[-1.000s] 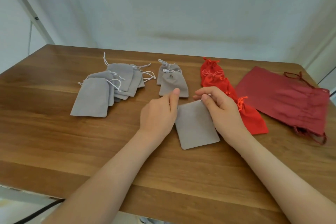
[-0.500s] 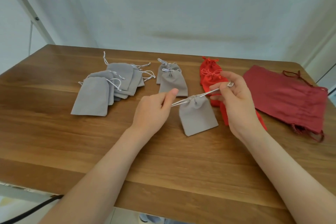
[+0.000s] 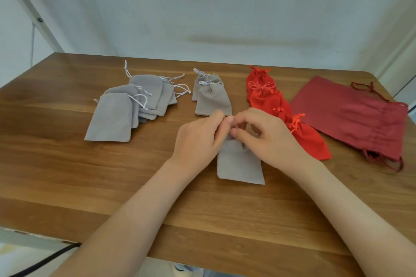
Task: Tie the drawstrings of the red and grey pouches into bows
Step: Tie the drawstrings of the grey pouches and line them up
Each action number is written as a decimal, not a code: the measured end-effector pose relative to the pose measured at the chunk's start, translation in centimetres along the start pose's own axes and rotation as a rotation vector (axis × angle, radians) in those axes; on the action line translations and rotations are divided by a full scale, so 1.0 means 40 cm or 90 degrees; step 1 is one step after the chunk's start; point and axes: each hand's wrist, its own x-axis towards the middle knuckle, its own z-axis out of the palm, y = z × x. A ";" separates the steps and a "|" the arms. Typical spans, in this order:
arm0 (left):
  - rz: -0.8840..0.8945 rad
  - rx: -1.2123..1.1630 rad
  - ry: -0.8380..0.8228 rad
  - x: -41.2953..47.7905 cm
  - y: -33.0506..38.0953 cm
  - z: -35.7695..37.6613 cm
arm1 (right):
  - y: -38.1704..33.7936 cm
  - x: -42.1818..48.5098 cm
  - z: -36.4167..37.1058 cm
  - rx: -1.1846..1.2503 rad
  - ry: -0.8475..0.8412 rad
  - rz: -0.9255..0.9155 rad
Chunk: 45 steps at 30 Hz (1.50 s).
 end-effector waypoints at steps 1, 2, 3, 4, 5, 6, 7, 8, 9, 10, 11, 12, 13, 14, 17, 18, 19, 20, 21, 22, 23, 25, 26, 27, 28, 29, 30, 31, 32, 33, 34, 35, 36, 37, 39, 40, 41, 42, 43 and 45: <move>-0.010 -0.015 0.003 -0.002 0.000 0.002 | 0.003 0.001 0.004 -0.024 -0.012 -0.006; -0.034 -0.047 -0.002 -0.002 0.002 0.003 | 0.009 0.001 0.006 -0.047 -0.020 -0.014; -0.074 -0.095 -0.019 -0.002 0.006 0.003 | 0.012 0.001 0.010 -0.069 -0.026 -0.020; -0.119 -0.146 -0.041 -0.001 0.011 0.004 | 0.015 0.000 0.015 -0.086 -0.030 -0.024; -0.156 -0.188 -0.061 -0.001 0.016 0.005 | 0.014 -0.001 0.019 -0.097 -0.030 -0.024; -0.185 -0.224 -0.086 0.000 0.020 0.006 | 0.013 -0.002 0.023 -0.102 -0.030 -0.023; -0.207 -0.258 -0.119 0.002 0.025 0.004 | 0.014 -0.001 0.025 -0.106 -0.029 -0.019; -0.220 -0.295 -0.157 0.003 0.030 0.004 | 0.016 0.000 0.027 -0.110 -0.027 -0.014; -0.223 -0.328 -0.195 0.003 0.034 0.003 | 0.020 0.000 0.026 -0.114 -0.023 -0.003; -0.214 -0.349 -0.223 0.004 0.038 0.002 | 0.028 0.001 0.024 -0.114 -0.012 0.009; -0.202 -0.356 -0.239 0.003 0.041 0.002 | 0.035 0.001 0.021 -0.111 -0.001 0.019; -0.200 -0.354 -0.245 0.003 0.041 0.002 | 0.039 0.000 0.019 -0.105 0.009 0.027; -0.210 -0.354 -0.238 0.003 0.042 0.003 | 0.041 -0.001 0.018 -0.095 0.018 0.032; -0.224 -0.351 -0.221 0.004 0.041 0.005 | 0.040 -0.002 0.019 -0.083 0.030 0.032; -0.255 -0.260 -0.137 0.002 0.037 0.017 | 0.025 -0.003 0.025 -0.049 0.067 0.007; -0.268 -0.248 -0.114 -0.001 0.040 0.020 | 0.019 -0.003 0.029 -0.043 0.070 -0.003; -0.291 -0.266 -0.102 -0.005 0.047 0.021 | 0.014 -0.004 0.033 -0.042 0.071 -0.010; -0.316 -0.300 -0.102 -0.007 0.056 0.019 | 0.010 -0.004 0.037 -0.043 0.073 -0.012; -0.332 -0.323 -0.107 -0.009 0.063 0.019 | 0.009 -0.004 0.040 -0.047 0.080 -0.012; -0.334 -0.327 -0.108 -0.011 0.068 0.019 | 0.009 -0.005 0.044 -0.052 0.090 -0.014; -0.329 -0.320 -0.107 -0.010 0.071 0.019 | 0.008 -0.005 0.046 -0.057 0.101 -0.015; -0.318 -0.310 -0.107 -0.010 0.071 0.019 | 0.009 -0.007 0.052 -0.052 0.116 -0.009; -0.315 -0.306 -0.109 -0.009 0.071 0.019 | 0.009 -0.007 0.054 -0.038 0.120 -0.005; -0.314 -0.305 -0.114 -0.009 0.071 0.018 | 0.009 -0.006 0.055 -0.022 0.123 -0.002; -0.315 -0.305 -0.120 -0.009 0.071 0.017 | 0.008 -0.005 0.056 -0.013 0.126 -0.003; -0.317 -0.304 -0.125 -0.009 0.071 0.017 | 0.008 -0.003 0.054 -0.010 0.130 -0.009; -0.317 -0.301 -0.124 -0.010 0.069 0.015 | 0.008 -0.002 0.053 -0.007 0.133 -0.018; -0.317 -0.297 -0.122 -0.011 0.068 0.016 | 0.009 -0.001 0.048 0.002 0.135 -0.021; -0.318 -0.294 -0.122 -0.012 0.067 0.015 | 0.009 0.000 0.043 0.020 0.133 -0.009; -0.320 -0.295 -0.124 -0.012 0.067 0.015 | 0.007 0.000 0.038 0.043 0.132 0.013; -0.320 -0.300 -0.125 -0.012 0.069 0.014 | 0.005 0.000 0.035 0.067 0.134 0.038; -0.321 -0.310 -0.124 -0.012 0.071 0.013 | 0.003 -0.001 0.033 0.088 0.140 0.059; -0.325 -0.321 -0.120 -0.010 0.073 0.011 | 0.001 -0.001 0.032 0.104 0.149 0.076; -0.330 -0.329 -0.116 -0.009 0.073 0.010 | -0.001 -0.001 0.033 0.117 0.155 0.088; -0.325 -0.334 -0.105 -0.010 0.073 0.008 | -0.002 0.000 0.036 0.156 0.157 0.093; -0.307 -0.327 -0.102 -0.013 0.071 0.009 | -0.001 0.001 0.036 0.186 0.158 0.094; -0.281 -0.311 -0.100 -0.016 0.070 0.011 | 0.001 0.003 0.036 0.211 0.163 0.095; -0.254 -0.294 -0.099 -0.019 0.068 0.014 | 0.004 0.005 0.034 0.226 0.173 0.096; -0.227 -0.281 -0.098 -0.022 0.065 0.018 | 0.006 0.006 0.033 0.233 0.182 0.099; -0.185 -0.277 -0.108 -0.024 0.058 0.026 | 0.009 0.008 0.031 0.249 0.188 0.107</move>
